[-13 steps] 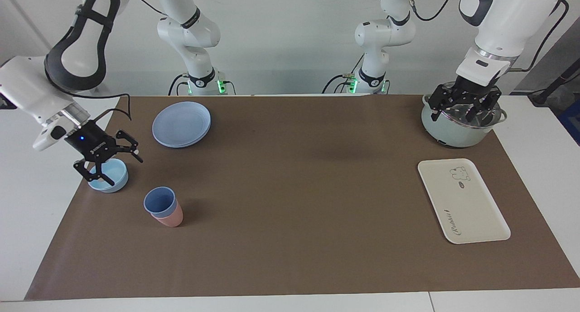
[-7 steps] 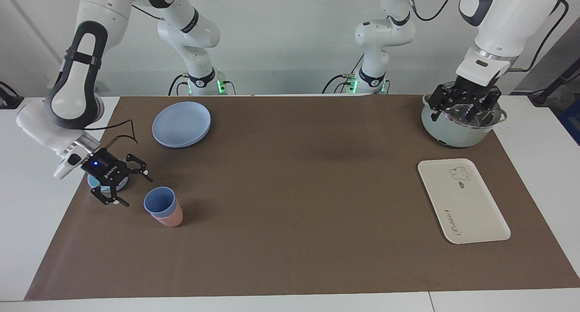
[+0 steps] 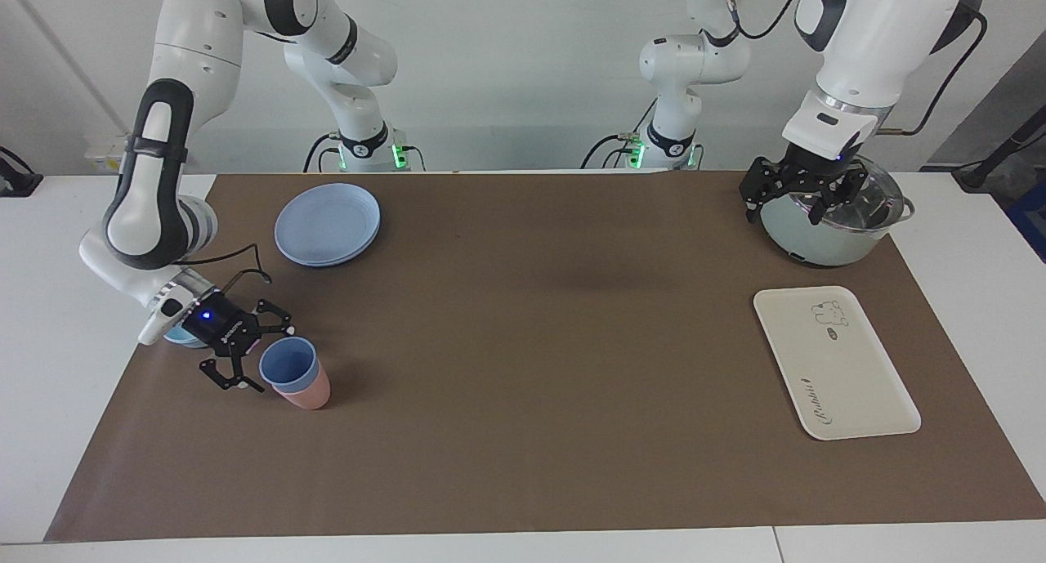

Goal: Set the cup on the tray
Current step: 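Reach the right gripper to the pink cup and close on its rim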

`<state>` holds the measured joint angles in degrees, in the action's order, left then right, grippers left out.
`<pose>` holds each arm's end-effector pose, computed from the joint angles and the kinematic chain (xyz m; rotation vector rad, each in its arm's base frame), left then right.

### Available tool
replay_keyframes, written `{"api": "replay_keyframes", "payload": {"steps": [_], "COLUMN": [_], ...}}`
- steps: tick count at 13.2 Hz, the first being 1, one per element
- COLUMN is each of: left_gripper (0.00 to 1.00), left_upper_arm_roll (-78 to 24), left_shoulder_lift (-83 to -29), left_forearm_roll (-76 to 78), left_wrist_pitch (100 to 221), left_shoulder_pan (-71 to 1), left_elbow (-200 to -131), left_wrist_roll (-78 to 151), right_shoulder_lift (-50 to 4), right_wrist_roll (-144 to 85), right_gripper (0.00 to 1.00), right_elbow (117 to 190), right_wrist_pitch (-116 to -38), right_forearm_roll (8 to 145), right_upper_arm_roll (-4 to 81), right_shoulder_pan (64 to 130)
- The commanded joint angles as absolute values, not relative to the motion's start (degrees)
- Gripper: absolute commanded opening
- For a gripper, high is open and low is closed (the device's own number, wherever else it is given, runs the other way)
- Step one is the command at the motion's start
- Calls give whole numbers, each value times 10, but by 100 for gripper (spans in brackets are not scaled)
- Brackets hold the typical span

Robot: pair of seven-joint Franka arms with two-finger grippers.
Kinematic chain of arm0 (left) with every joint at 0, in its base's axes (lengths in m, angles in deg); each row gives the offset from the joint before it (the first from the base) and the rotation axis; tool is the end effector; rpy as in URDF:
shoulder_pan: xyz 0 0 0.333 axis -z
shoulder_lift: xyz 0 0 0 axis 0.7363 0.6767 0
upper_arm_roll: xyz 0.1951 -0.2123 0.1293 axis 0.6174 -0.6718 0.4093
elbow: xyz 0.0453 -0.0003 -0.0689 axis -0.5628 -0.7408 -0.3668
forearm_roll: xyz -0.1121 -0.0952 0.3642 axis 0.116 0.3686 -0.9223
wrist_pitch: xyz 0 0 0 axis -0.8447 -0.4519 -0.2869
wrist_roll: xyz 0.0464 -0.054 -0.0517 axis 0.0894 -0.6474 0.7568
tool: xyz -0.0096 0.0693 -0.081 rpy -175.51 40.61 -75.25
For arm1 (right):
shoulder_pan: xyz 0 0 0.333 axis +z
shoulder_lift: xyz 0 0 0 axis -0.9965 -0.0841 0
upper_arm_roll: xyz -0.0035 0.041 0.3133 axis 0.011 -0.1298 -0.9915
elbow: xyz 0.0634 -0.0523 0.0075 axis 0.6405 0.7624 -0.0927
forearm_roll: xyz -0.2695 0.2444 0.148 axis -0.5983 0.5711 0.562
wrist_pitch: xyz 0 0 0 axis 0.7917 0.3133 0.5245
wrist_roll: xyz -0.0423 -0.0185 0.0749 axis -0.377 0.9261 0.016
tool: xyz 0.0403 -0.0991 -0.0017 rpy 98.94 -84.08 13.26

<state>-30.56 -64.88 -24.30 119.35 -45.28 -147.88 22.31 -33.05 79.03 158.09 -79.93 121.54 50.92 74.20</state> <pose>0.5647 -0.0880 0.6143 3.1318 -0.2062 0.1315 0.6212 -0.1313 0.2807 -2.1353 -1.0135 -1.0868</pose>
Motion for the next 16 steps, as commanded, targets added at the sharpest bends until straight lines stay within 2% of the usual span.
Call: {"api": "replay_keyframes", "payload": {"steps": [1,14,15,16], "left_gripper": [100,100,100,100], "left_upper_arm_roll": [-299,-293,-293,-293], "left_shoulder_lift": [-663,-664,-664,-664], "left_forearm_roll": [-240,-240,-240,-240], "left_wrist_pitch": [1205,1200,1200,1200], "left_shoulder_pan": [-441,-450,-449,-449], "left_elbow": [-1496,-1496,-1497,-1496], "left_wrist_roll": [228,228,228,228], "right_shoulder_lift": [-341,-353,-353,-353], "right_wrist_roll": [850,889,893,906], "right_gripper": [100,100,97,57], "right_elbow": [1597,1599,1599,1598], "right_wrist_pitch": [-800,-824,-826,-827], "right_forearm_roll": [1275,1372,1371,1372], "right_upper_arm_roll": [506,506,506,506], "right_shoulder_pan": [743,776,777,777]}}
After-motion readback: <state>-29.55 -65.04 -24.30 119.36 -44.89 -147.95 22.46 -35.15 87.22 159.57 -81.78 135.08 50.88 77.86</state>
